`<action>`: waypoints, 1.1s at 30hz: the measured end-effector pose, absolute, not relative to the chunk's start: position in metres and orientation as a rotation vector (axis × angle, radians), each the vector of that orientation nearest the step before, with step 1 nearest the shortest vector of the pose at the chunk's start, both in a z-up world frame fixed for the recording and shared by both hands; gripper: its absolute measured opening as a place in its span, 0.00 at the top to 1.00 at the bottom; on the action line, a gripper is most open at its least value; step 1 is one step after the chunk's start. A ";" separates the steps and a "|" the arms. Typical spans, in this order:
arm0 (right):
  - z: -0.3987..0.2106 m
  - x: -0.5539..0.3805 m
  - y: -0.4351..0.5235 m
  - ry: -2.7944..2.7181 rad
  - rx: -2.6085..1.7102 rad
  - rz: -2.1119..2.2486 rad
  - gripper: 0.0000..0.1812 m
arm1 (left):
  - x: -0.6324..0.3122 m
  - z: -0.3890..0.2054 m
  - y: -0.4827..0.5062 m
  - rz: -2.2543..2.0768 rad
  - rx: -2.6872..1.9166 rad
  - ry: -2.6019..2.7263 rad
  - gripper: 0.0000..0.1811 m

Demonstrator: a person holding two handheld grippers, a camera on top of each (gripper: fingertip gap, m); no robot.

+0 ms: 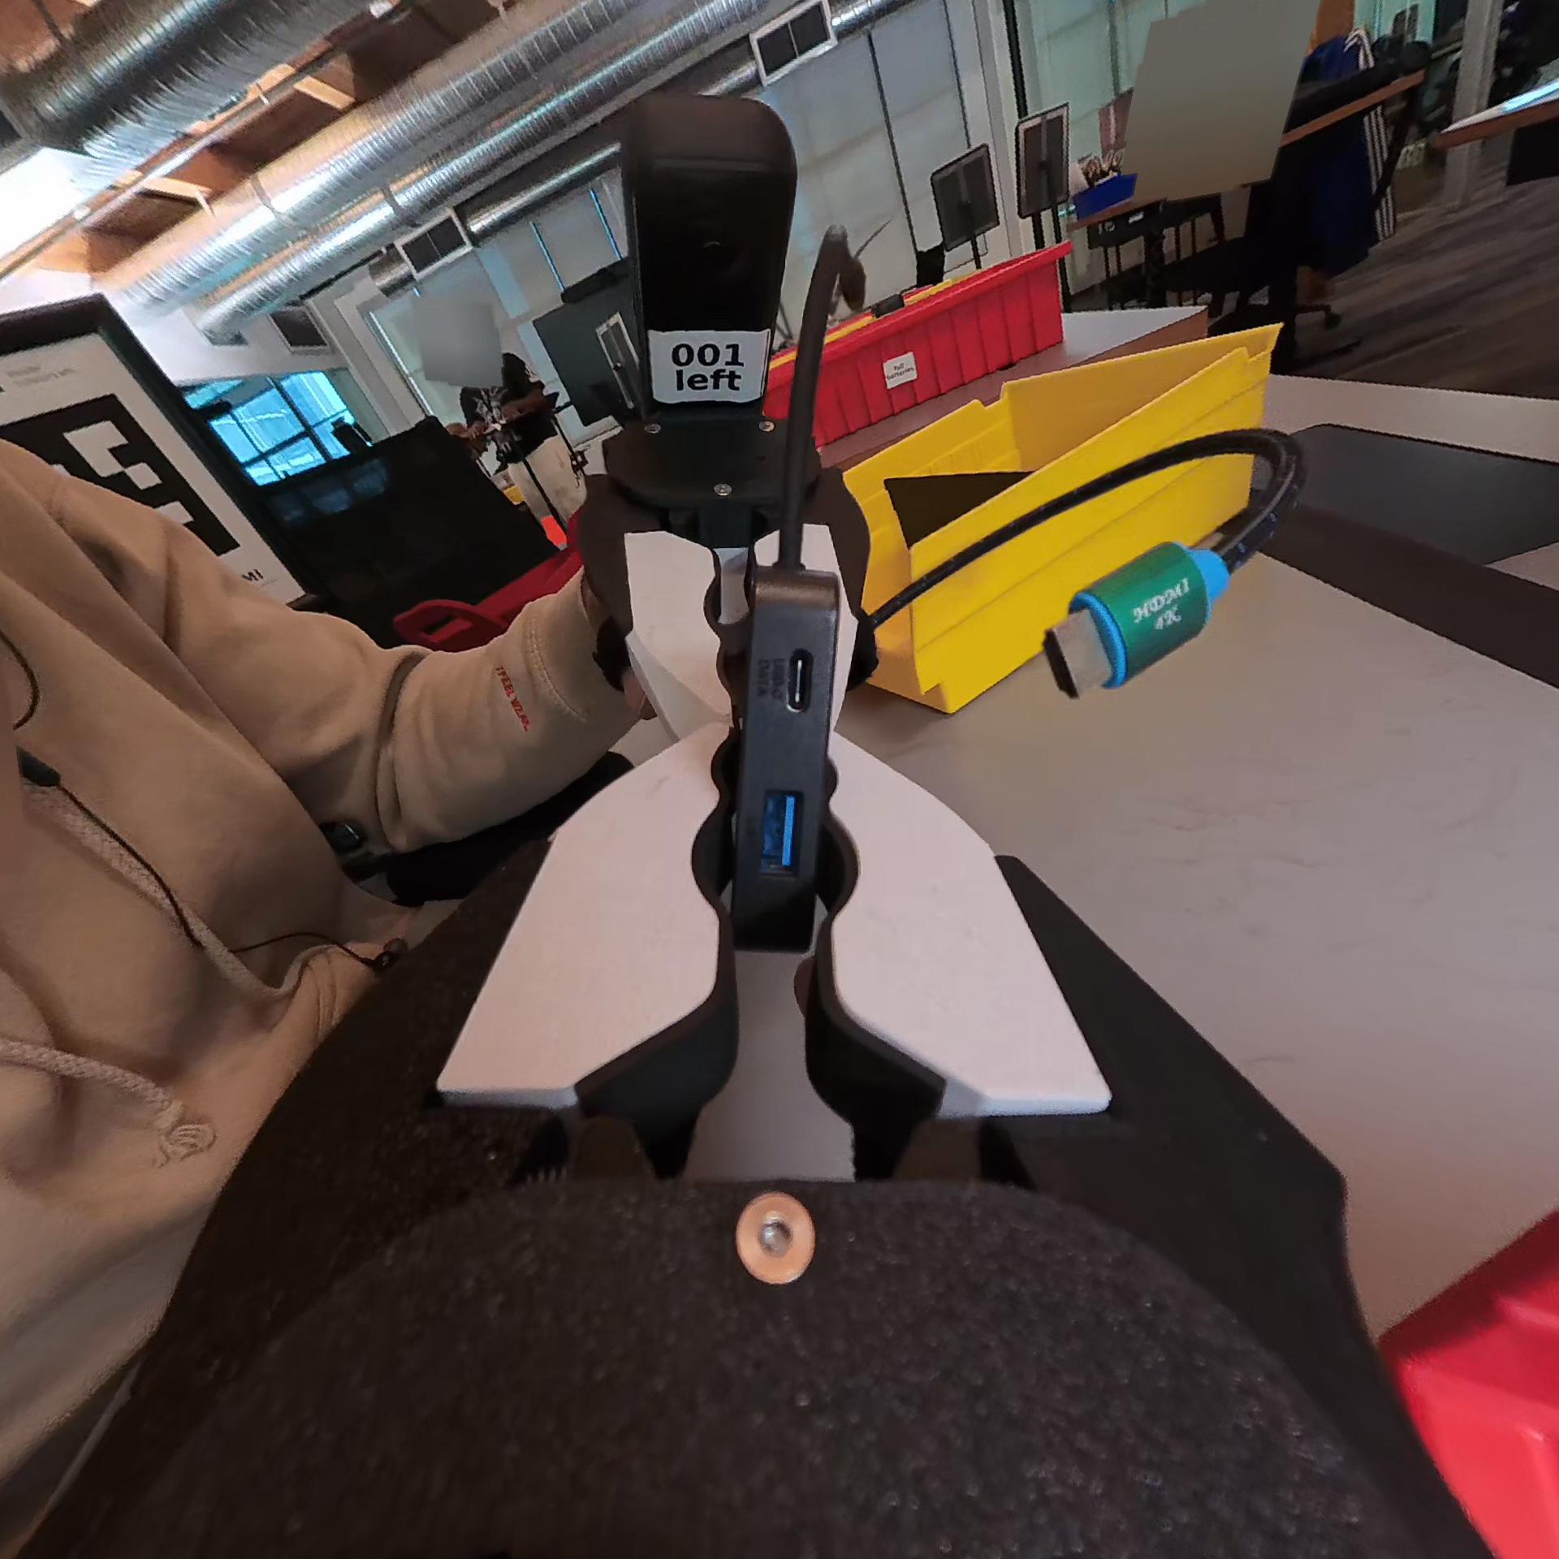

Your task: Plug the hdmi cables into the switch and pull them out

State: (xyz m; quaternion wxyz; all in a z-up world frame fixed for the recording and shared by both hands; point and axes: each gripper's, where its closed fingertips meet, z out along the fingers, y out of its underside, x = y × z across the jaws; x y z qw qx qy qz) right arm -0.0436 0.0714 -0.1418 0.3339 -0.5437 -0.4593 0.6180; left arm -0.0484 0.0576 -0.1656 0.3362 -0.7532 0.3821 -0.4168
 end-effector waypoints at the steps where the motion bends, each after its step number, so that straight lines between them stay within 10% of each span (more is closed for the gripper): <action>1: -0.143 -0.045 0.072 -1.202 -1.429 1.597 0.92 | -0.050 -0.168 0.058 -1.075 -1.969 1.007 0.93; 10: -0.132 -0.040 0.076 -1.274 -1.417 1.384 0.81 | -0.053 -0.169 0.053 -0.940 -1.929 1.136 0.93; 33: -0.037 0.058 0.148 -0.829 -1.255 0.972 0.93 | -0.074 -0.118 0.087 -0.970 -1.652 0.781 0.88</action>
